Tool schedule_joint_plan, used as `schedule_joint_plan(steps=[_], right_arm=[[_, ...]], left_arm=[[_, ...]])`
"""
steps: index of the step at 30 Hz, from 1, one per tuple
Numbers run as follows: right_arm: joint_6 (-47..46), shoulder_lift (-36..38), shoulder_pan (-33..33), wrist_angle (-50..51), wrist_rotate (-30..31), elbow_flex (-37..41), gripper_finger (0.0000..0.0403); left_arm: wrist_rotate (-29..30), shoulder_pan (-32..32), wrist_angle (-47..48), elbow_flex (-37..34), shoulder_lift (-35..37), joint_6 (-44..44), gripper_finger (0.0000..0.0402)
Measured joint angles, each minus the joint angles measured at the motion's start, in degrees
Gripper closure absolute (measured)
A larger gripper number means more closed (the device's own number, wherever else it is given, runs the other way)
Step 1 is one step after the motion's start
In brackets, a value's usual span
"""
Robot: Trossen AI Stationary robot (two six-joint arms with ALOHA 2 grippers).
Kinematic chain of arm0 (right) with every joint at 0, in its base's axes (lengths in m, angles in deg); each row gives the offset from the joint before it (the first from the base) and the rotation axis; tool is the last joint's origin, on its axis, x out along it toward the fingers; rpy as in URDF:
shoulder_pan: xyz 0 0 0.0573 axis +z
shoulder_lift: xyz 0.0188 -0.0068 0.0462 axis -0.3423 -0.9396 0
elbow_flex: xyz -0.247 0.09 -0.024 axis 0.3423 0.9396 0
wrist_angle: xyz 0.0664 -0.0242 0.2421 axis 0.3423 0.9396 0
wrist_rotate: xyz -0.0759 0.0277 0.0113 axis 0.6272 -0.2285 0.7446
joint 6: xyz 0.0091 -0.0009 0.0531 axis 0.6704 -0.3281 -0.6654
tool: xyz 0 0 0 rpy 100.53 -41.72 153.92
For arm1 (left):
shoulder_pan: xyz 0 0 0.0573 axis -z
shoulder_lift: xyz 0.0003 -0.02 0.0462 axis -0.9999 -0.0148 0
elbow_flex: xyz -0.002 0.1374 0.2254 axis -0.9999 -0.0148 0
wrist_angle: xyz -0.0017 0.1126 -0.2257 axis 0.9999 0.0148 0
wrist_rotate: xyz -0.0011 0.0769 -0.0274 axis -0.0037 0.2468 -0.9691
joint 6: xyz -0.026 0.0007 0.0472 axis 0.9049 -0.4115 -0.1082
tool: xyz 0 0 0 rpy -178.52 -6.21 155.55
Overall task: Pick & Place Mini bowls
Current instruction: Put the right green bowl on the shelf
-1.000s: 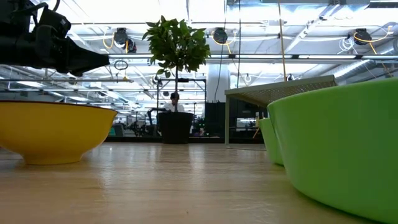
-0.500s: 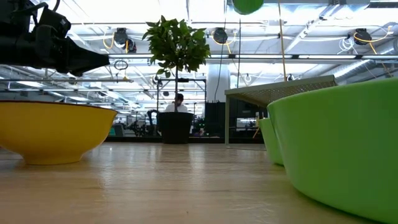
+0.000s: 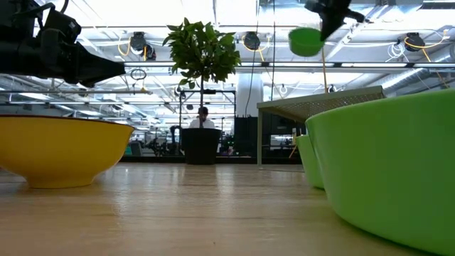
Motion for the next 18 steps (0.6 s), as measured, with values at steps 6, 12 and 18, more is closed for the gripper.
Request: schedule_joint_plan(steps=[6,12,18], right_arm=[[0.1,-2.5,-1.0,13.4,-4.3,0.0,0.0403],[-0.2,-4.3,-0.9,15.4,-6.6,2.9,0.0403],[0.1,-6.0,-1.9,15.8,-11.5,8.8,0.0403]], left_arm=[[0.0,0.0,0.0,0.0,0.0,0.0,0.0309],[0.0,0.0,0.0,0.0,0.0,0.0,0.0309],[0.0,0.0,0.0,0.0,0.0,0.0,0.0309]])
